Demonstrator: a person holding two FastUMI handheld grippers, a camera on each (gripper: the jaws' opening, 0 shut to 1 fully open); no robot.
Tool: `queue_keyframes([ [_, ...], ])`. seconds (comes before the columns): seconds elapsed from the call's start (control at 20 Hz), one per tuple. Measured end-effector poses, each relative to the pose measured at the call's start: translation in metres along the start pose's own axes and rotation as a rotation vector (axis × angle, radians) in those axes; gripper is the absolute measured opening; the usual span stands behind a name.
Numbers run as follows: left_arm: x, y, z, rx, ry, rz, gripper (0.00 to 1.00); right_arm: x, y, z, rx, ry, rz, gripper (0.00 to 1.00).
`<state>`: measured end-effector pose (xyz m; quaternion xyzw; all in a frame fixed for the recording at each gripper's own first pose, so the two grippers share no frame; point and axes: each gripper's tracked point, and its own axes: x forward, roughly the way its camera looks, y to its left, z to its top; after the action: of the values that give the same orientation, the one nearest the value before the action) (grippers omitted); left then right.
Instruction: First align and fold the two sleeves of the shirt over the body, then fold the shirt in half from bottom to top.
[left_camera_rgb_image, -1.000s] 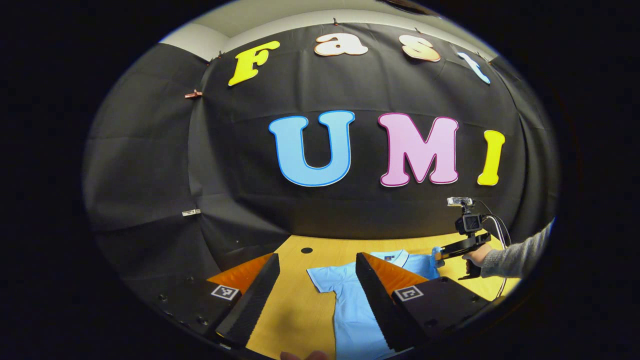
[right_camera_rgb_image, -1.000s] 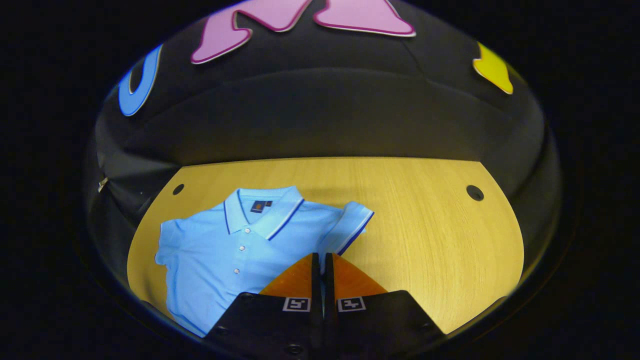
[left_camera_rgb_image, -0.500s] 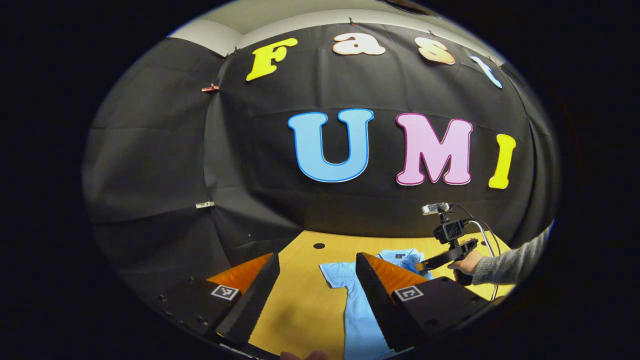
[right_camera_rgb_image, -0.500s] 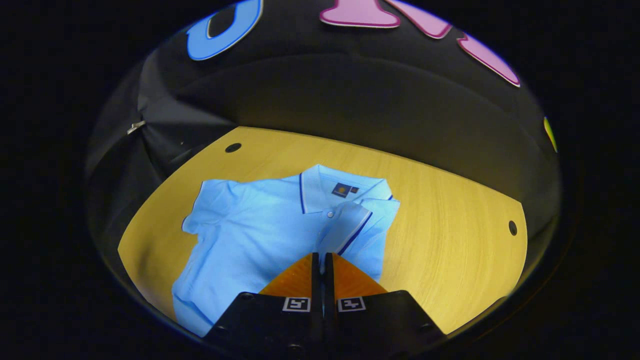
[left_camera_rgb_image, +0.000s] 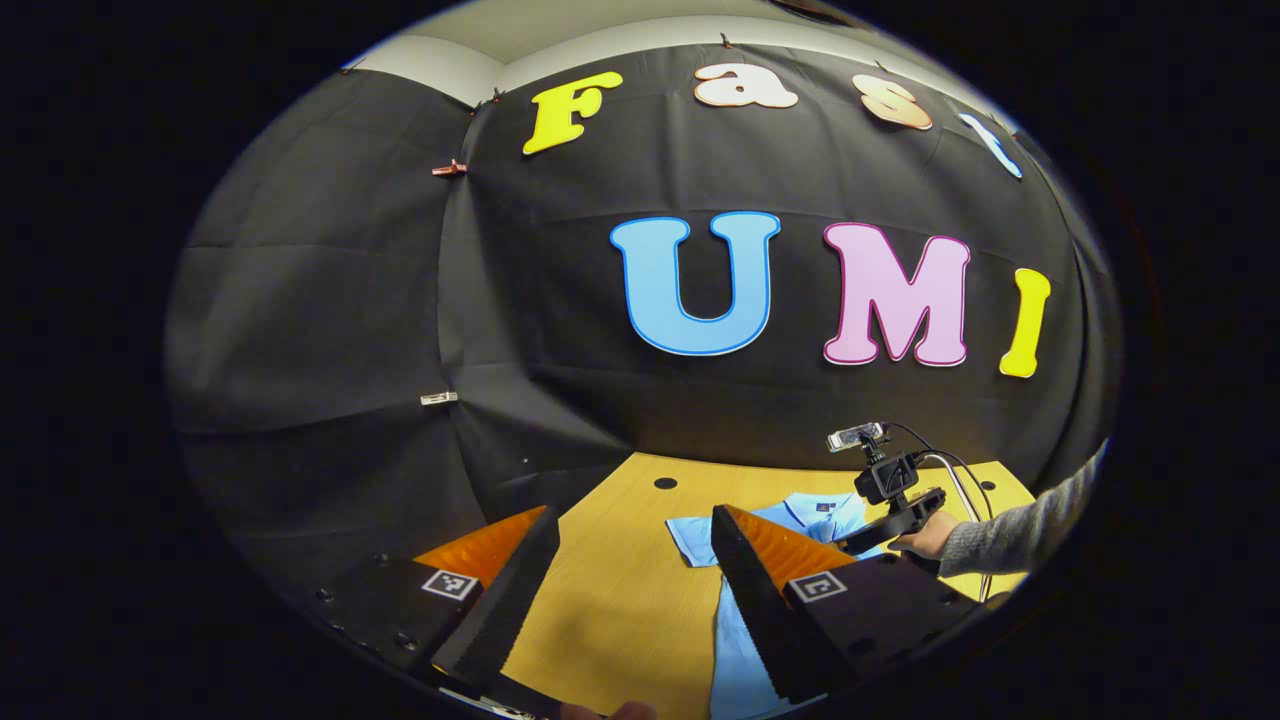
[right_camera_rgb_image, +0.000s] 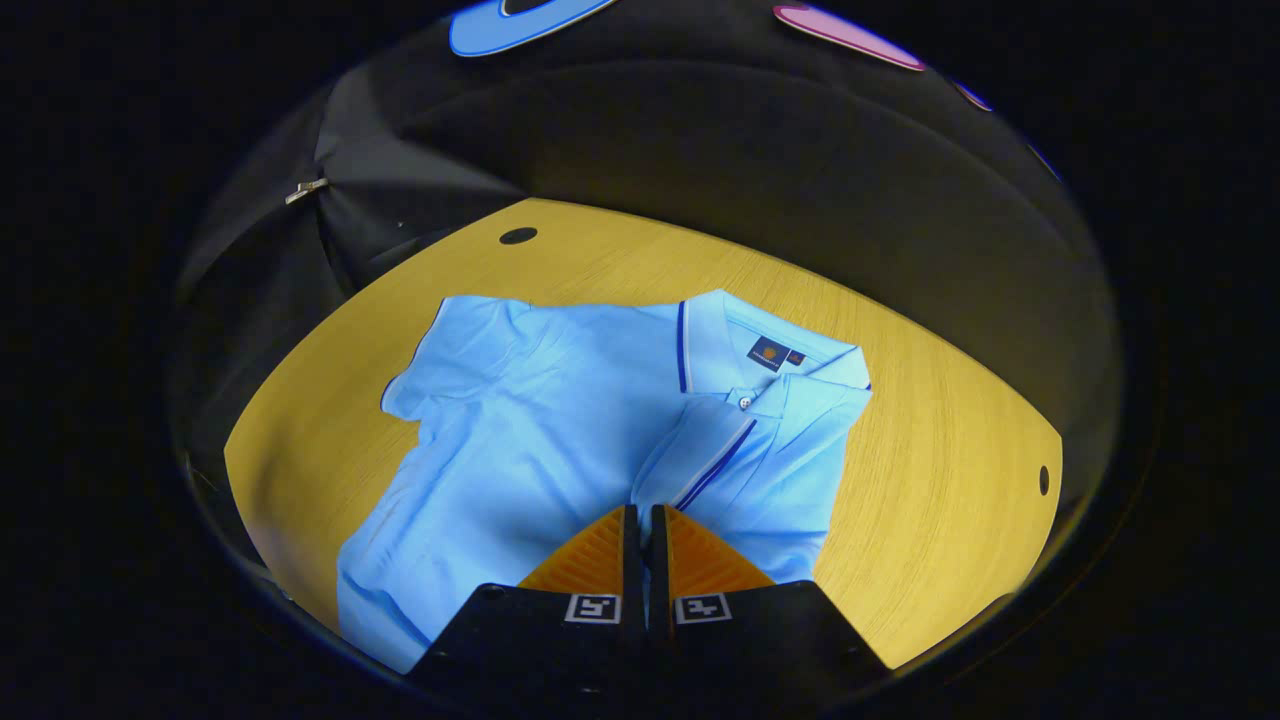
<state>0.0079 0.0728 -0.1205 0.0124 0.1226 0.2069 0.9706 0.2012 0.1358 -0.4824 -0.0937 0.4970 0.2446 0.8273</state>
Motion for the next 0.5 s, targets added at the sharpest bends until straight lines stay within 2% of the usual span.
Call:
queue_keyframes([
  [0.2, 0.001, 0.009, -0.005, -0.001, 0.008, 0.012, 0.97, 0.009, 0.003, -0.009, -0.019, 0.023, -0.003, 0.05],
  [0.45, 0.004, 0.012, -0.007, -0.010, 0.011, 0.013, 0.97, 0.012, 0.002, -0.012, 0.036, 0.040, -0.006, 0.05],
  [0.5, 0.006, 0.011, -0.006, -0.010, 0.012, 0.013, 0.96, 0.013, 0.003, -0.013, 0.045, 0.041, 0.001, 0.11],
])
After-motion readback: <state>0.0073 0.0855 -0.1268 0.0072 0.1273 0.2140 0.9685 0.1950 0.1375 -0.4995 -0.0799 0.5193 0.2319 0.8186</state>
